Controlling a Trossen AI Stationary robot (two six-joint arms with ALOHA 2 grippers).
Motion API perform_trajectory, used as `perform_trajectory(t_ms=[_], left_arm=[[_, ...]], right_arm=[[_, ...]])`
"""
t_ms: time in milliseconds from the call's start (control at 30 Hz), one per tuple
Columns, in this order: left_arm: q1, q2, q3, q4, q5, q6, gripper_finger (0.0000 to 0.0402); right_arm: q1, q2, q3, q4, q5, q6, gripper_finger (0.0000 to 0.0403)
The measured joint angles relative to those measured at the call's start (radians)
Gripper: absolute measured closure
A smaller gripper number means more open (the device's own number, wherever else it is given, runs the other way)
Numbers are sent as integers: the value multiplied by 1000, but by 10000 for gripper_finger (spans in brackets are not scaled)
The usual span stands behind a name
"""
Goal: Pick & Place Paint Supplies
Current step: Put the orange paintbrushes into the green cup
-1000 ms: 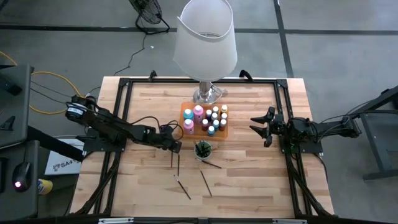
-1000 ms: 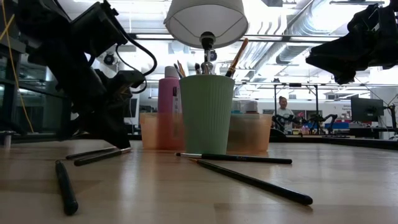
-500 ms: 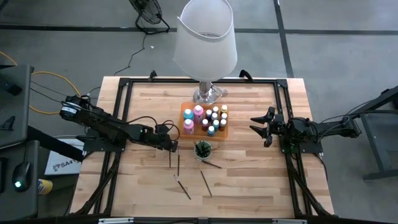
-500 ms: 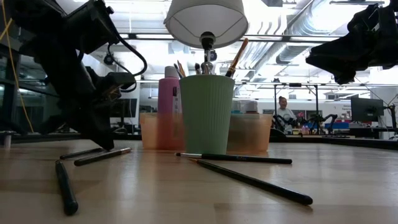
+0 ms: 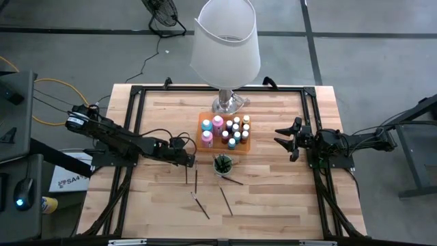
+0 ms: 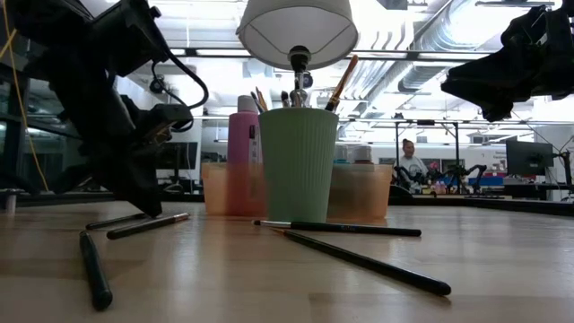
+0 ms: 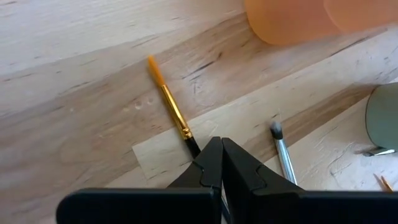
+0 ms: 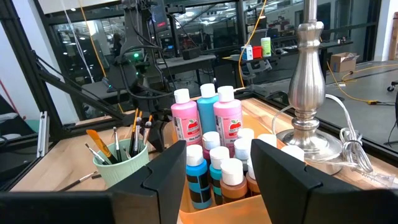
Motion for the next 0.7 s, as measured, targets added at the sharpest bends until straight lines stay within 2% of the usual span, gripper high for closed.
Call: perform_trajectory(t_ms=[300,533,700], left_arm=[[-15,-35,-2,-31,6,-21,401],[-21,-155,33,-188,-58,-30,401],[-21,-234,63,-268,-67,-40,401]], right_arm=[[0,0,0,0,0,0,229],[0,0,0,0,0,0,229],[0,0,0,0,0,0,229]])
